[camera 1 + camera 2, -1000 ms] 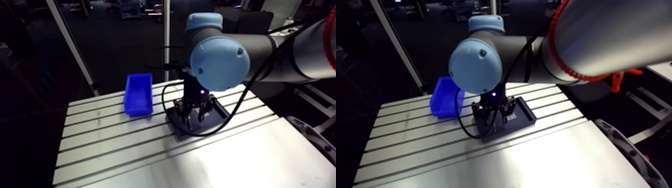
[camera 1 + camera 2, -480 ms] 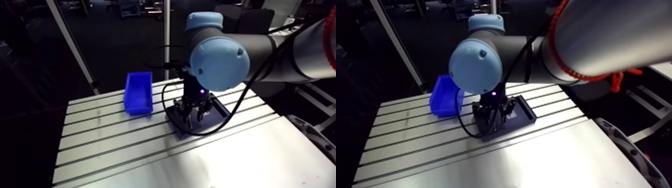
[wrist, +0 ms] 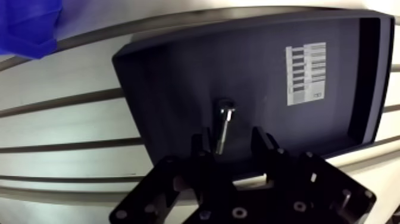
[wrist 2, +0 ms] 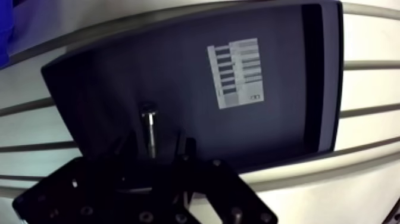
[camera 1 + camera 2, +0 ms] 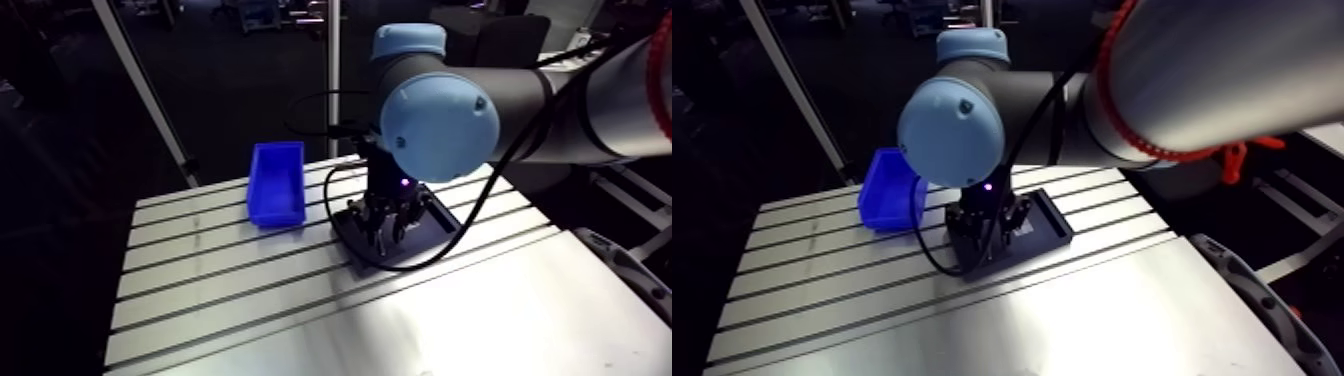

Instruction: Pick up the M10 bolt from the tray and put it into the blue bin.

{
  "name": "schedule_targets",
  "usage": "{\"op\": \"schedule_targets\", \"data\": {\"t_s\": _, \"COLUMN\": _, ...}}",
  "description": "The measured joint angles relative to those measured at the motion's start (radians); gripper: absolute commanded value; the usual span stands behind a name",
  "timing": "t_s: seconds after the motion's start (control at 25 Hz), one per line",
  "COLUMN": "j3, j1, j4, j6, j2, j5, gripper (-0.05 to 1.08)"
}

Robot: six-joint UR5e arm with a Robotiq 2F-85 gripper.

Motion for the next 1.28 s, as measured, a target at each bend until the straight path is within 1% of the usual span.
{"op": "schedule_targets", "data": {"t_s": 0.16, "j3": 0.0, "j1": 0.0, "j4": 0.0, "j6": 0.0, "j2": 0.002, "j5": 0.0, "gripper": 0.55}}
{"op": "schedule_targets", "data": {"t_s": 0.32, "j3": -0.001, "j1": 0.001, "j4": -0.001, "j6": 0.0, "j2": 0.006, "j5": 0.0, "gripper": 0.58}}
{"op": "schedule_targets", "data": {"t_s": 0.48, "j3": -0.001, "j1": 0.001, "j4": -0.005, "j6": 0.0, "j2": 0.01, "j5": 0.0, "gripper": 0.63}}
{"op": "schedule_targets", "data": {"t_s": 0.6, "j3": -0.001, "j1": 0.0, "j4": -0.011, "j6": 0.0, "j2": 0.012, "j5": 0.0, "gripper": 0.64}}
{"op": "schedule_targets", "data": {"t_s": 0.68, "j3": -0.002, "j1": 0.0, "j4": -0.013, "j6": 0.0, "j2": 0.013, "j5": 0.0, "gripper": 0.69}}
{"op": "schedule_targets", "data": {"t_s": 0.88, "j3": -0.004, "j1": 0.0, "j4": -0.015, "j6": 0.0, "j2": 0.016, "j5": 0.0, "gripper": 0.73}}
{"op": "schedule_targets", "data": {"t_s": 1.28, "j3": -0.004, "j1": 0.0, "j4": -0.015, "j6": 0.0, "j2": 0.02, "j5": 0.0, "gripper": 0.76}}
